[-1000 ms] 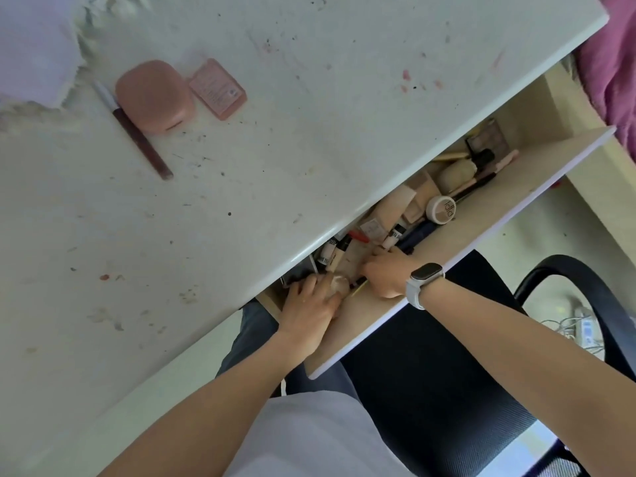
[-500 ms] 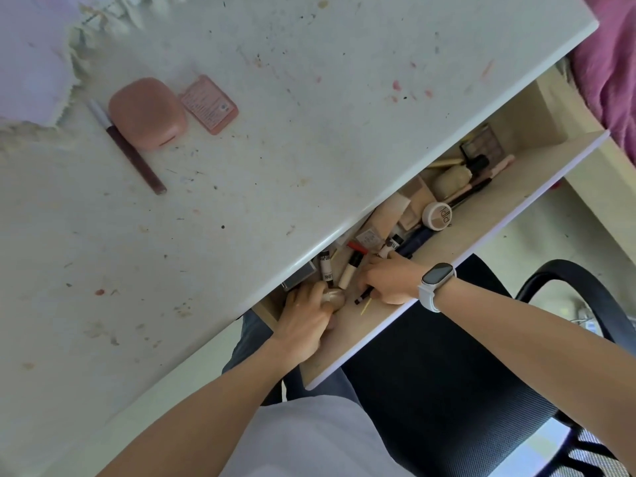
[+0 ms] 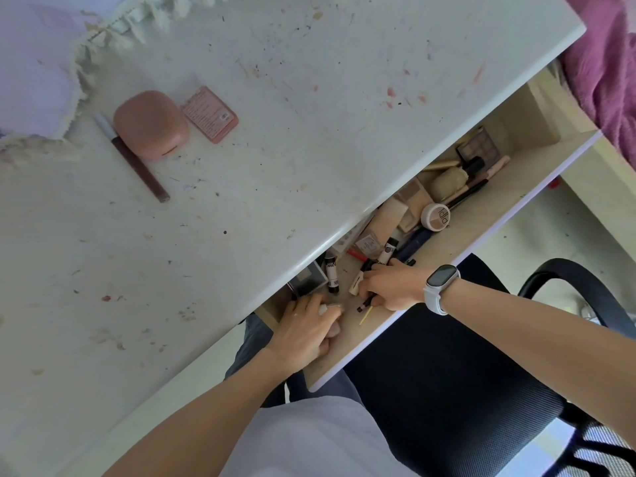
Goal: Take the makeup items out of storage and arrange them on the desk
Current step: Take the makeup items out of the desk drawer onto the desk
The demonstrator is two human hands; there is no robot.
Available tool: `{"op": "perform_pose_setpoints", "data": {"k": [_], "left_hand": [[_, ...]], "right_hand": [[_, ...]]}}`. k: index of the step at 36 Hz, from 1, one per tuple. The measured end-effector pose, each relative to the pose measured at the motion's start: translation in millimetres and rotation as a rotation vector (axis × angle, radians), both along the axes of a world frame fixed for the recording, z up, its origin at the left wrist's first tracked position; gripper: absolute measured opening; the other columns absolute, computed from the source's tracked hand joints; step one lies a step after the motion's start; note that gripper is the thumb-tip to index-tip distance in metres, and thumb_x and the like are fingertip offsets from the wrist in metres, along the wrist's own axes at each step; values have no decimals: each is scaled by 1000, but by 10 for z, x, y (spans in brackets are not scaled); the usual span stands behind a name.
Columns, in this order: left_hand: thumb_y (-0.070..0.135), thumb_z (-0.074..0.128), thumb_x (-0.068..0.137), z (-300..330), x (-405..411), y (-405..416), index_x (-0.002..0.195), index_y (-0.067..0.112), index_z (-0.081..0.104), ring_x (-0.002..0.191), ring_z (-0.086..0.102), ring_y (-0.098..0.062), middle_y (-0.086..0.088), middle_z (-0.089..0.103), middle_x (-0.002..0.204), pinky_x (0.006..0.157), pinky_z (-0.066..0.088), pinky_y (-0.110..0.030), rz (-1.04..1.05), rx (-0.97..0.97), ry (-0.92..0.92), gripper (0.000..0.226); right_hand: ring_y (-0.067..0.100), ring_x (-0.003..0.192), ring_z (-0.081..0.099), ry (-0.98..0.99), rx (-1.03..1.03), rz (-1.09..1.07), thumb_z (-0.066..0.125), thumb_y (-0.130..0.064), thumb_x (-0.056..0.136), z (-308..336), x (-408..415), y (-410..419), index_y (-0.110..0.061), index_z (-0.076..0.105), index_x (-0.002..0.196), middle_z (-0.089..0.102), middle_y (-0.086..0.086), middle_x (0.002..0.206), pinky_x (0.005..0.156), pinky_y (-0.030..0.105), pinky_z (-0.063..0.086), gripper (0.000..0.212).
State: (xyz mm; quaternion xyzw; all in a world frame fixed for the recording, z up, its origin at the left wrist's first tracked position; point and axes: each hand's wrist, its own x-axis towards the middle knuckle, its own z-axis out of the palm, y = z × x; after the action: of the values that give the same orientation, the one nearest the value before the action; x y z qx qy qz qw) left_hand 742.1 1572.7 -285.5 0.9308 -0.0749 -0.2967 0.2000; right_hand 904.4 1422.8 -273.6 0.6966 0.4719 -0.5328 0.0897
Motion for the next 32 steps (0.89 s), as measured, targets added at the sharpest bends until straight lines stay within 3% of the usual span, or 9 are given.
{"op": "perform_pose_setpoints", "data": {"k": [3,6,9,16,20,22,24,27,32], "left_hand": [[27,57,81,-5,26,67,123,21,44,107,47,-24,-4,44,123,90,41,-34,88,-107,11,44],[26,63,77,54,47,105,109,13,48,94,52,-21,-3,49,108,74,39,-24,222,-256,-4,37],[27,66,78,151,48,90,102,13,46,85,52,-15,2,49,97,68,41,-21,370,-385,40,34],[29,66,79,459,115,99,97,24,39,80,50,-6,10,49,88,69,45,-22,571,-606,78,33],[30,64,74,700,252,210,96,29,41,82,52,-5,11,51,90,71,45,-18,662,-705,-2,32],[28,64,73,810,321,284,96,36,40,84,53,-3,15,52,91,72,44,-14,714,-728,-61,35],[36,61,69,928,370,355,97,36,41,84,54,-2,20,53,93,71,44,-11,801,-760,-63,34],[45,56,62,1063,398,481,97,34,43,85,55,2,29,51,93,70,46,-10,905,-765,-118,39],[45,60,65,1234,390,880,94,31,48,85,54,8,21,55,90,68,47,-9,1141,-763,-282,34]], "right_hand": [[21,116,36,-12,-25,16,43,-21,97,24,-8,-3,-21,49,126,46,0,124,96,38,27,30],[22,114,38,-66,-12,46,41,-23,97,34,-38,-24,-16,48,125,46,2,123,85,32,25,30],[22,109,43,-107,53,-19,41,-22,97,55,-59,-44,-14,50,120,49,4,119,80,29,25,26],[15,90,48,-49,215,-492,41,-20,98,359,46,-84,-27,47,102,53,-7,93,87,31,32,10],[7,81,56,142,314,-804,43,-18,97,658,69,29,-33,47,92,58,-7,85,75,25,44,17],[-1,69,53,200,410,-919,44,-14,97,785,96,144,-28,51,95,55,-8,76,69,18,42,16],[6,63,50,267,505,-1060,44,-8,97,888,126,297,-15,54,99,53,-4,71,65,17,42,12],[11,58,45,322,616,-1276,41,-2,96,1006,153,579,-15,54,97,51,0,67,58,19,39,18],[10,55,46,313,657,-1354,34,12,89,1104,164,1134,-5,54,114,56,0,73,52,15,39,36]]}}
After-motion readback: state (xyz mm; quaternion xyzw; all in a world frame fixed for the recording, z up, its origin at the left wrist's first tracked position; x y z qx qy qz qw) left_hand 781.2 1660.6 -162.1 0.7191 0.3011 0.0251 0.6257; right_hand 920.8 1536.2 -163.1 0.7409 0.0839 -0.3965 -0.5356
